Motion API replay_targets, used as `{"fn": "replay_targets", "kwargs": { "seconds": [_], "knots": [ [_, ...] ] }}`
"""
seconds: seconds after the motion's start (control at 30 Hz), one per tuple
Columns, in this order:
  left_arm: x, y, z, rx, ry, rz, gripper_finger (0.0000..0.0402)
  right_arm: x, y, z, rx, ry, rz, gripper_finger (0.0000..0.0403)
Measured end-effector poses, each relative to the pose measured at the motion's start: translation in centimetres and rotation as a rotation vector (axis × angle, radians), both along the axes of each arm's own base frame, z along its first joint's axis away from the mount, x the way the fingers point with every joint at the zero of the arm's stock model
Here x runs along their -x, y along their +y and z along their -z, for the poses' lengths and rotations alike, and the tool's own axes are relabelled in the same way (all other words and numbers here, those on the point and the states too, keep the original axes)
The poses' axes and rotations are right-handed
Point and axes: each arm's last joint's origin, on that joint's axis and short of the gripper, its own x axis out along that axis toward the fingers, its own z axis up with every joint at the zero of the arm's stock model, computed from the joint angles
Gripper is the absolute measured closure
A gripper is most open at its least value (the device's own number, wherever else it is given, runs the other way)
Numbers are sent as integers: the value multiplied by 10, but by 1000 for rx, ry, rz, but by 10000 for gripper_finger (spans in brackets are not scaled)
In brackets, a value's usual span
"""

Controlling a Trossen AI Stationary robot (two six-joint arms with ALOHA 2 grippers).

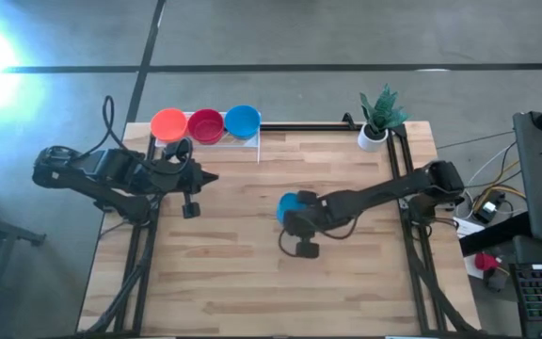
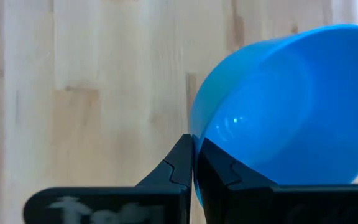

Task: Pick & Place Mini bowls
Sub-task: Stack the blue bowl on top of the blue bowl on the shelf

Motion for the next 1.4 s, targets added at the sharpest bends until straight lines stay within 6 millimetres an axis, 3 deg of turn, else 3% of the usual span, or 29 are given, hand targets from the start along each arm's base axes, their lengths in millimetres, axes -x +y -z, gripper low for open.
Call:
{"fn": "replay_targets", "kwargs": {
  "seconds": [0.33,0.57,0.73,1.0,1.4],
  "knots": [
    [-3,-1,4,2,27,-6,401,-46,9,18,85,136,-188,394],
    [-4,-1,4,9,26,-12,401,-66,14,39,118,335,-231,394],
    [-3,-1,4,12,32,-14,402,-79,18,44,129,347,-269,394],
    [-3,-1,5,11,32,-15,402,-90,19,43,135,362,-285,394],
    [-3,-1,5,11,37,-15,402,-90,20,45,150,373,-315,394]
  ]
}}
